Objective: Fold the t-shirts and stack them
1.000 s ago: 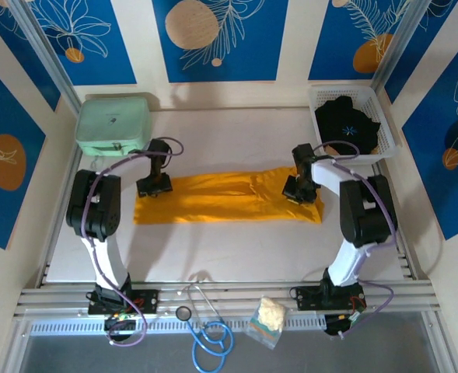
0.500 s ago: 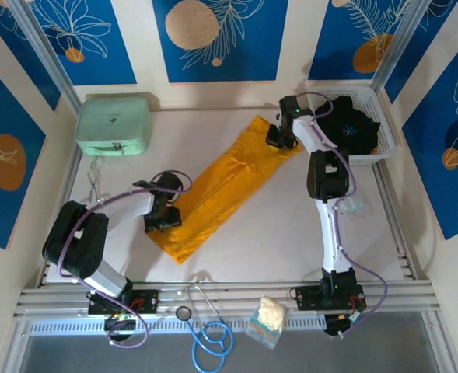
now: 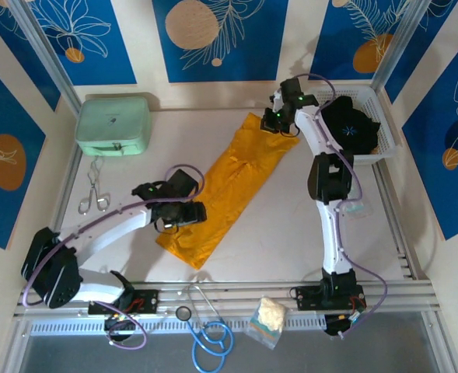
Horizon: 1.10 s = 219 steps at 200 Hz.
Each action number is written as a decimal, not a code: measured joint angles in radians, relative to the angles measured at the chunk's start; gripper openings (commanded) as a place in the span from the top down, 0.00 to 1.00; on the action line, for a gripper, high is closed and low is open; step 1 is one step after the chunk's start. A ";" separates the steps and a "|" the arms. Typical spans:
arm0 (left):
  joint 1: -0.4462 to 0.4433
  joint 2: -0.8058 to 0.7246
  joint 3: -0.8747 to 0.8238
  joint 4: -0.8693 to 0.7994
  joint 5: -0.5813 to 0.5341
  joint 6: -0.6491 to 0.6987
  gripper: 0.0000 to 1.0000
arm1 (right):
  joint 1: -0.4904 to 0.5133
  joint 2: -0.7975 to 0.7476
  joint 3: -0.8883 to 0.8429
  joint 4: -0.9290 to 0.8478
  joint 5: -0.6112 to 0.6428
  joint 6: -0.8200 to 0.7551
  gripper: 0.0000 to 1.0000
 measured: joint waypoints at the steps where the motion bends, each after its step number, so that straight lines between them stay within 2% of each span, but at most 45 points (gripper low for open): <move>1: 0.001 -0.001 0.006 -0.003 -0.005 0.002 0.24 | 0.002 -0.014 -0.018 0.005 0.002 0.003 1.00; 24: 0.027 0.013 0.061 -0.017 -0.040 0.031 0.27 | 0.049 -0.286 -0.311 0.053 0.024 0.076 1.00; 44: 0.065 0.097 0.060 -0.006 -0.048 0.061 0.31 | 0.123 -0.489 -0.567 0.114 0.037 0.190 1.00; 61: 0.082 0.213 0.060 0.030 -0.048 0.089 0.34 | 0.187 -0.549 -0.699 0.151 0.046 0.291 1.00; 82: 0.087 0.338 0.060 0.074 -0.040 0.121 0.36 | 0.234 -0.509 -0.782 0.186 0.054 0.387 1.00; 114: 0.086 0.397 0.048 0.126 -0.016 0.137 0.37 | 0.219 -0.357 -0.763 0.198 0.116 0.464 1.00; 158: 0.066 0.306 -0.080 0.234 0.001 0.117 0.37 | 0.164 -0.185 -0.582 0.140 0.229 0.483 1.00; 193: -0.008 0.228 -0.183 0.329 0.029 0.036 0.37 | 0.105 -0.094 -0.462 0.083 0.241 0.474 1.00; 219: -0.072 0.213 -0.217 0.420 0.062 -0.043 0.37 | 0.088 0.018 -0.267 0.005 0.219 0.423 1.00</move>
